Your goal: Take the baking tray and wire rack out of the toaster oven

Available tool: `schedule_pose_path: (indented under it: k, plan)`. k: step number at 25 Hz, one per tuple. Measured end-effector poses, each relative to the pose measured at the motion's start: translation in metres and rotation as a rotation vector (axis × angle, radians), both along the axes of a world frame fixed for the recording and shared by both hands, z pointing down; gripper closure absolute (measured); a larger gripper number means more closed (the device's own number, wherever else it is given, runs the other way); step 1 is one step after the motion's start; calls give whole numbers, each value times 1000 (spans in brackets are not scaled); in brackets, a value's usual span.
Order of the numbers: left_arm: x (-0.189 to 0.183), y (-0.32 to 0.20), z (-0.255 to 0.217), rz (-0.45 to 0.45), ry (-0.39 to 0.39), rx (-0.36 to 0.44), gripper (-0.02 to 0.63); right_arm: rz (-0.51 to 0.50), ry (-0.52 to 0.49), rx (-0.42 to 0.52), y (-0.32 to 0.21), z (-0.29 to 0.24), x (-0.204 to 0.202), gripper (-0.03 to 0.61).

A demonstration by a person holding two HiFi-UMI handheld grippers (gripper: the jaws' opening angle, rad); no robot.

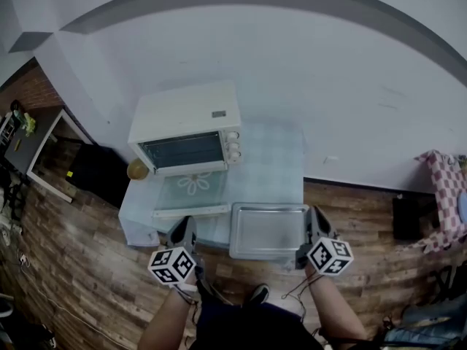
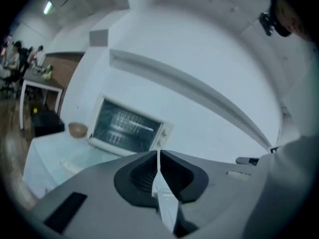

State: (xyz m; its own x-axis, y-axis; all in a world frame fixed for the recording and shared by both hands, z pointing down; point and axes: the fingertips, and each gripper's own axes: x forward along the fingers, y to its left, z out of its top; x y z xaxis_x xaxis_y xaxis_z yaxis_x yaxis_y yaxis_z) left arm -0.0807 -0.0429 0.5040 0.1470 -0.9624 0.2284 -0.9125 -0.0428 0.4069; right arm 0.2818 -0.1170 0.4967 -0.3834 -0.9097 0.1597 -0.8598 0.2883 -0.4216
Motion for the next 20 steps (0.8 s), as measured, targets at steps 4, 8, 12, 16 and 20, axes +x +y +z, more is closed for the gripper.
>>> schedule_pose_path:
  k: [4, 8, 12, 16, 20]
  plan:
    - [25, -1, -76, 67, -199, 181, 603, -160, 137, 201, 8, -65, -60, 575]
    - [39, 4, -125, 85, -240, 259, 603, -264, 267, 350, 23, -118, -105, 574]
    - [46, 17, -158, 83, -296, 330, 603, -316, 314, 455, 39, -149, -131, 574]
    - [39, 22, -157, 48, -304, 318, 603, -362, 304, 438, 43, -147, -149, 574]
    - [17, 25, -144, -2, -313, 274, 603, -410, 295, 405, 41, -132, -173, 574]
